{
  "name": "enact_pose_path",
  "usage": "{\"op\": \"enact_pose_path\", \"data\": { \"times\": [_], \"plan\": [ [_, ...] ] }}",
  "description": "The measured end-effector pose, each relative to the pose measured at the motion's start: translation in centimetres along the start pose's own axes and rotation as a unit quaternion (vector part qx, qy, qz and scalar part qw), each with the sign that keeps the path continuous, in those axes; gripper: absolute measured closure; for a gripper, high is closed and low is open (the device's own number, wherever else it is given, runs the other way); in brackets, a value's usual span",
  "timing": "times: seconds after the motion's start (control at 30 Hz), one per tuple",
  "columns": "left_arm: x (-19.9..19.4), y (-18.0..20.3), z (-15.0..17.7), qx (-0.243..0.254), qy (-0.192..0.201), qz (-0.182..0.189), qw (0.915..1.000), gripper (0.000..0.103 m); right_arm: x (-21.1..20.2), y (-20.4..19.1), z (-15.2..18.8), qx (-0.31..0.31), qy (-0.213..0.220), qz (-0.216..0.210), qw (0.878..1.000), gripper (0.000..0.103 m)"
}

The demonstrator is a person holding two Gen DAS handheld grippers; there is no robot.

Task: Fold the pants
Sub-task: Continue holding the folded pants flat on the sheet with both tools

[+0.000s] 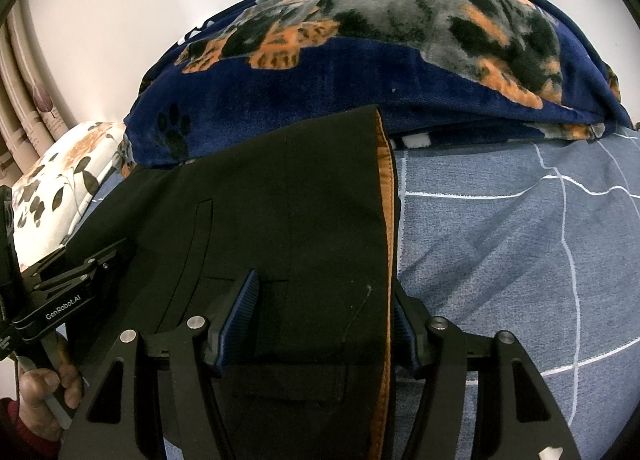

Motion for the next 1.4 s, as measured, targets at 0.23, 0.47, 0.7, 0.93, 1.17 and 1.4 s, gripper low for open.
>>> {"op": "enact_pose_path", "data": {
  "times": [0.23, 0.47, 0.7, 0.93, 1.17, 1.4],
  "plan": [
    [-0.01, -0.04, 0.01, 0.0, 0.0, 0.0, 1.0, 0.048, 0.04, -0.09, -0.02, -0.001, -0.001, 0.0, 1.0, 0.046],
    [-0.01, 0.06, 0.02, -0.001, 0.0, 0.0, 1.0, 0.048, 0.05, -0.06, -0.07, -0.001, -0.001, 0.001, 1.0, 0.046],
    [-0.02, 0.03, 0.03, -0.001, 0.0, 0.0, 1.0, 0.048, 0.06, 0.06, -0.13, -0.001, -0.001, 0.002, 1.0, 0.045],
    [-0.02, -0.02, 0.03, -0.001, 0.0, 0.0, 1.0, 0.048, 0.11, -0.08, -0.14, -0.001, -0.001, 0.002, 1.0, 0.045],
    [-0.01, -0.01, 0.03, -0.001, 0.0, -0.001, 1.0, 0.048, 0.13, 0.05, -0.22, -0.001, -0.001, 0.005, 1.0, 0.044],
    [0.0, 0.08, 0.04, -0.001, 0.001, -0.001, 1.0, 0.048, 0.26, 0.32, -0.04, -0.002, -0.002, 0.008, 1.0, 0.043]
  ]
}}
Point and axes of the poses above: each gripper's, at about its wrist camera, not at the fingertips, and x roughly the way its jaws point, y to its right, z to its underside, the point moved 2 cm from there along x, roughly the way its jaws point, and after that the axes turned 11 degrees about -z, right-handed, at the moved point
